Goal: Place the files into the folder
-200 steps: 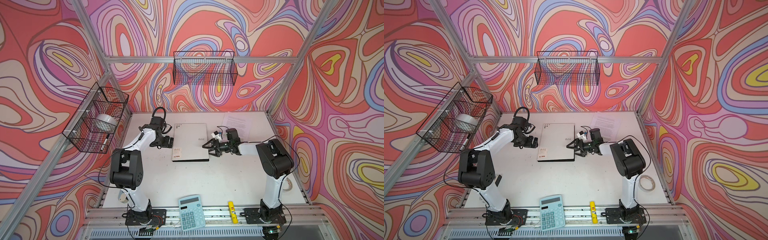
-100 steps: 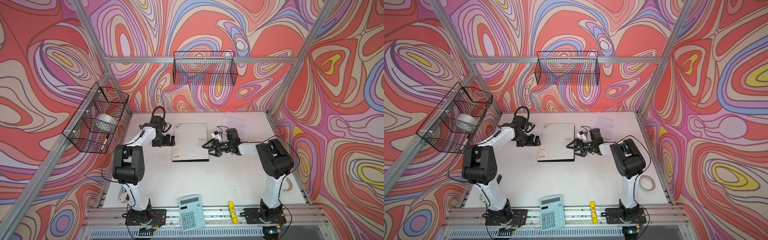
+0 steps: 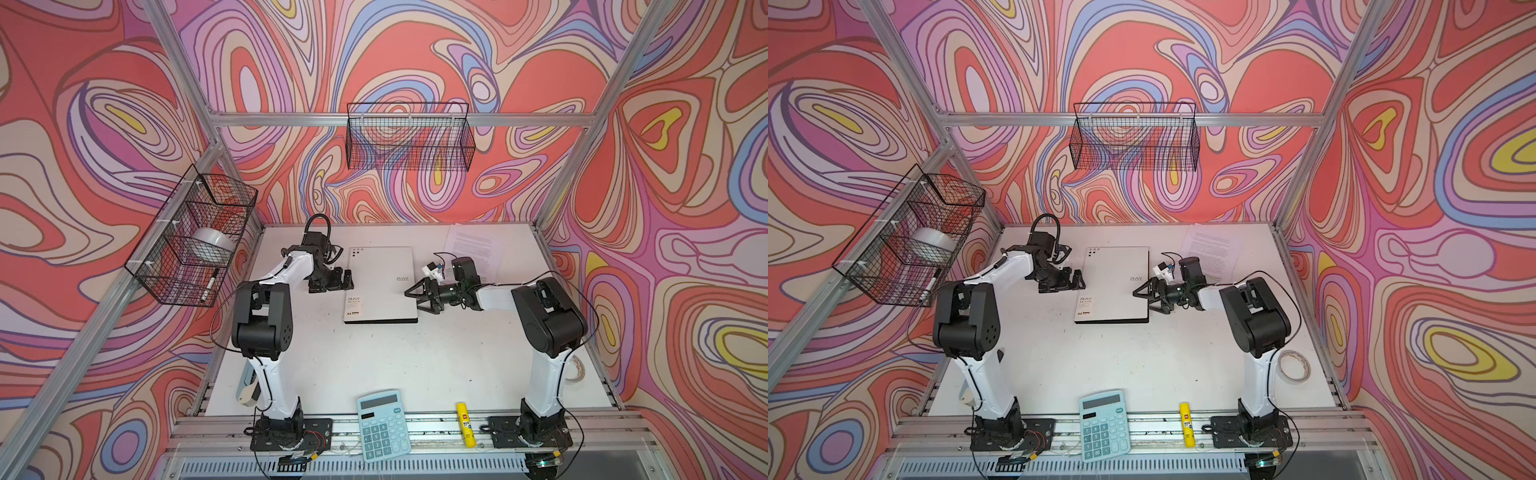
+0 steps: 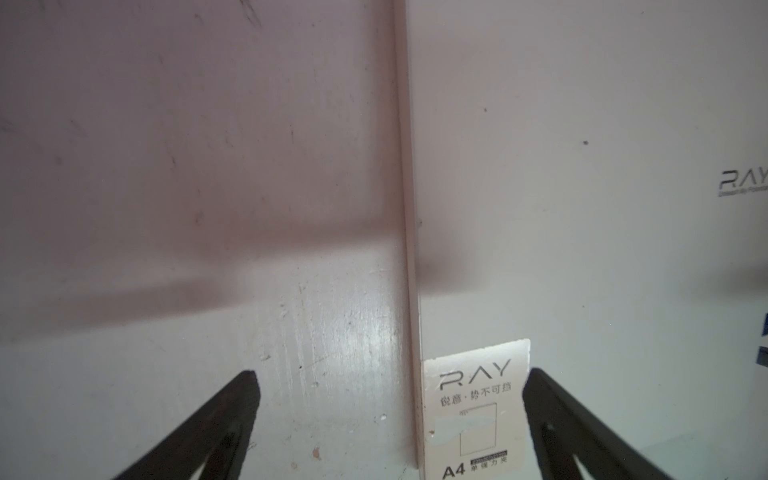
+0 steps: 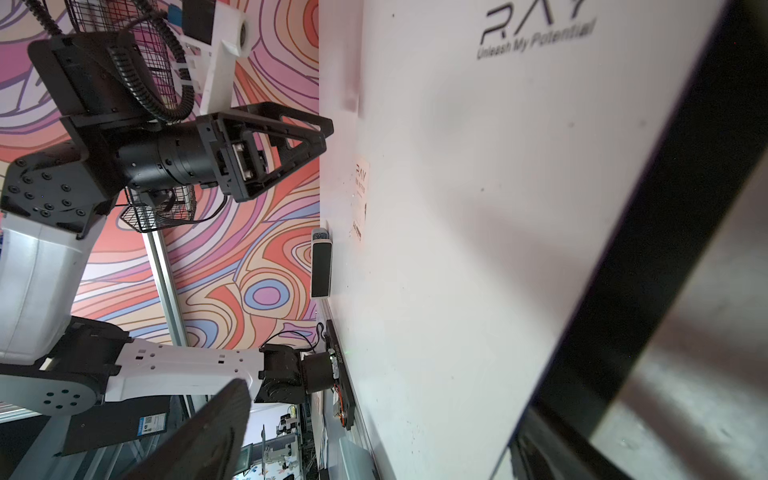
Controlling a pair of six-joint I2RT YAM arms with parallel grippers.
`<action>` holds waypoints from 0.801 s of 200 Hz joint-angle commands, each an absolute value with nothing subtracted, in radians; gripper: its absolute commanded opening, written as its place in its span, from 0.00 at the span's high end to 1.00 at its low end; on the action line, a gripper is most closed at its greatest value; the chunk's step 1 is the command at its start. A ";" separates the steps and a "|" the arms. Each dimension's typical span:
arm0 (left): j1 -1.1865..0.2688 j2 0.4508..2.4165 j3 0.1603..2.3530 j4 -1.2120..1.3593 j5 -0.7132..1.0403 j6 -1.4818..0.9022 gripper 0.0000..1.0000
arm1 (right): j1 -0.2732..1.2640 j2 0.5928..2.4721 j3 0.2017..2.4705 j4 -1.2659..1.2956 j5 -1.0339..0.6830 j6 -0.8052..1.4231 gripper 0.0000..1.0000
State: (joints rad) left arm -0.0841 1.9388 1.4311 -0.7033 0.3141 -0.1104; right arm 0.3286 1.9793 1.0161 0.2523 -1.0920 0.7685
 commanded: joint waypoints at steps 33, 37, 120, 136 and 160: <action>-0.077 2.004 1.468 -0.713 0.433 -0.152 0.00 | 0.335 2.001 1.058 0.280 -1.118 0.779 0.02; -0.077 2.006 1.468 -0.714 0.446 -0.154 0.00 | 0.336 2.000 1.060 0.284 -1.119 0.785 0.02; -0.078 2.048 1.471 -0.733 0.604 -0.153 0.00 | 0.361 2.008 1.141 0.259 -1.120 0.801 0.02; -0.077 2.043 1.467 -0.730 0.637 -0.149 0.00 | 0.368 2.001 1.159 0.248 -1.117 0.803 0.02; -0.077 2.031 1.458 -0.729 0.681 -0.149 0.00 | 0.382 1.985 1.189 0.227 -1.111 0.801 0.02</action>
